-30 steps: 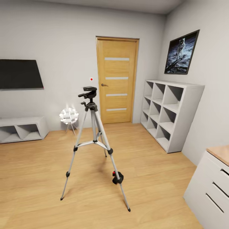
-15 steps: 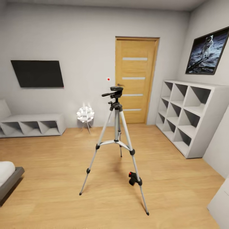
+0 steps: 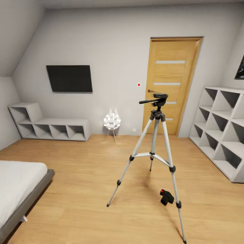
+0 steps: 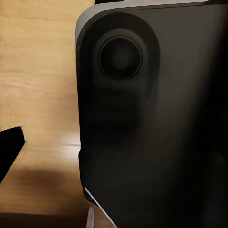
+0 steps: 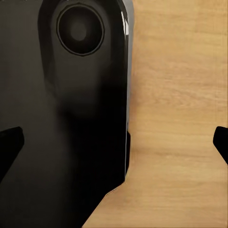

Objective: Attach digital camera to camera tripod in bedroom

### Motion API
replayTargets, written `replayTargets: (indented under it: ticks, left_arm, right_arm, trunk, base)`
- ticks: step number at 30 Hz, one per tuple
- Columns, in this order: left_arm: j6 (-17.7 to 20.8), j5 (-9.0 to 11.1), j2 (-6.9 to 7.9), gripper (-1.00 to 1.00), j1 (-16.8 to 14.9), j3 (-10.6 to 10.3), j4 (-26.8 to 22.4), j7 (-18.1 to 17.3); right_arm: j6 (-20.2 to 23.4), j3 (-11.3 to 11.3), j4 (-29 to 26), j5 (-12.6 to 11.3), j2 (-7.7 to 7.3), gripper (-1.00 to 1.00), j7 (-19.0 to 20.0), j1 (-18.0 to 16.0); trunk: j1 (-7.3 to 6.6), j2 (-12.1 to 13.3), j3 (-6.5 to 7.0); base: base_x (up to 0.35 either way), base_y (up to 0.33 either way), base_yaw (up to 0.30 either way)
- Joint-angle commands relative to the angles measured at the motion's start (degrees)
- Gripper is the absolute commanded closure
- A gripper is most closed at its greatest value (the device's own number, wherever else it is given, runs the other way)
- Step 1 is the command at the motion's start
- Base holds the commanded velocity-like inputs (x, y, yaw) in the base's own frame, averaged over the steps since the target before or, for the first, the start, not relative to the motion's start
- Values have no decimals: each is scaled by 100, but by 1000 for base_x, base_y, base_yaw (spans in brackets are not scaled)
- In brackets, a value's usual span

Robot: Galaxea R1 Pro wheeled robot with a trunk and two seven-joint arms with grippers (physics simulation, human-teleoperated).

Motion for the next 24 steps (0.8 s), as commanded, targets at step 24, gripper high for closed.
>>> replayTargets:
  ticks: [24]
  left_arm:
    - [1,2,7,-100,3,-1,-11,7]
  right_arm:
    - [-39,1,20,2,-1,-100,-1,-6]
  trunk:
    - [1,-2,-4]
  base:
    - [177,252,296]
